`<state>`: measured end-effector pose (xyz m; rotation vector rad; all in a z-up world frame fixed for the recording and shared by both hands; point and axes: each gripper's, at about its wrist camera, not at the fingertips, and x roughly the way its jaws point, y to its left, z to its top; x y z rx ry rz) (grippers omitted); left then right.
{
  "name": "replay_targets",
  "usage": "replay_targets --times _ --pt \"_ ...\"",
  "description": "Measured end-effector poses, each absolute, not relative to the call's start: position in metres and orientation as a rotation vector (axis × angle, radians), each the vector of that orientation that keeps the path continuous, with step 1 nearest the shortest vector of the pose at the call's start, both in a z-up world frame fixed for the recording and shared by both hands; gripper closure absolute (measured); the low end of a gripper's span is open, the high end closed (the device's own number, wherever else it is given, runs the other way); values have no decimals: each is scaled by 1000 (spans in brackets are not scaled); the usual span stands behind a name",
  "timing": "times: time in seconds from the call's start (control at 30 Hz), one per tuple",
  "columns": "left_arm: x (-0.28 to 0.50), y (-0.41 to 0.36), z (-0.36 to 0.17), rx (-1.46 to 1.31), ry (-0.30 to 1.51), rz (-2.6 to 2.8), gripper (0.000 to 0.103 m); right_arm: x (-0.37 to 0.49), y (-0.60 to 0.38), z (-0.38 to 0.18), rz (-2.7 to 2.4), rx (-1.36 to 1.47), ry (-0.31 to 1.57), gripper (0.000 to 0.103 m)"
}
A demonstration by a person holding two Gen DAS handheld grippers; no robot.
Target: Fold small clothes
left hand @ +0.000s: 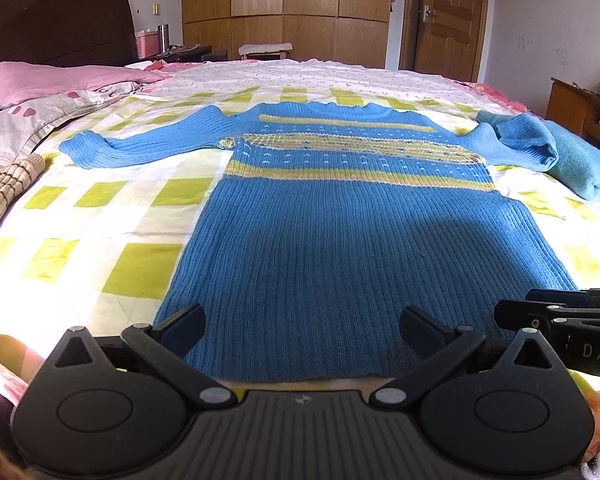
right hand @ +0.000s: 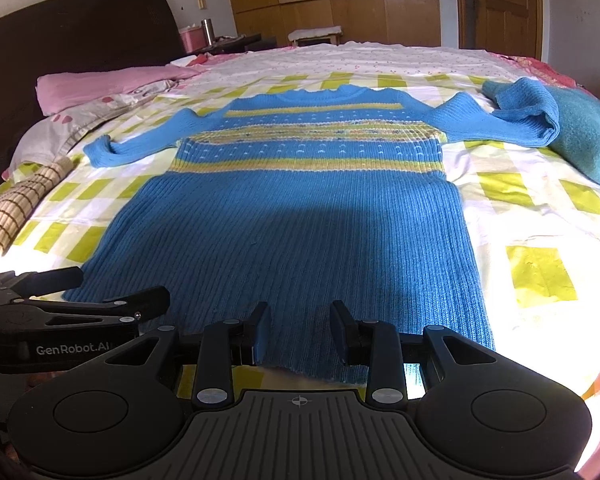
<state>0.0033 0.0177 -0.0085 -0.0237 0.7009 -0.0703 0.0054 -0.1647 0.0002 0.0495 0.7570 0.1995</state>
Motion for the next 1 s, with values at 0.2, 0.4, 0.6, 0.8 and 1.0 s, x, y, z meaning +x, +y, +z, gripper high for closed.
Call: replay_targets --times 0.2,0.4,0.6,0.8,1.0 --pt "0 14 -6 -4 669 -69 0 5 -161 3 178 -3 729 70" --pt "-2 12 0 1 635 -76 0 3 -159 8 168 -47 697 70" --pt "-4 7 5 26 610 -83 0 0 -156 10 170 -77 678 70" --pt "-3 1 10 52 606 -105 0 -4 -155 16 190 -96 656 70" --pt "7 -7 23 45 588 -130 0 5 -167 27 193 -62 648 71"
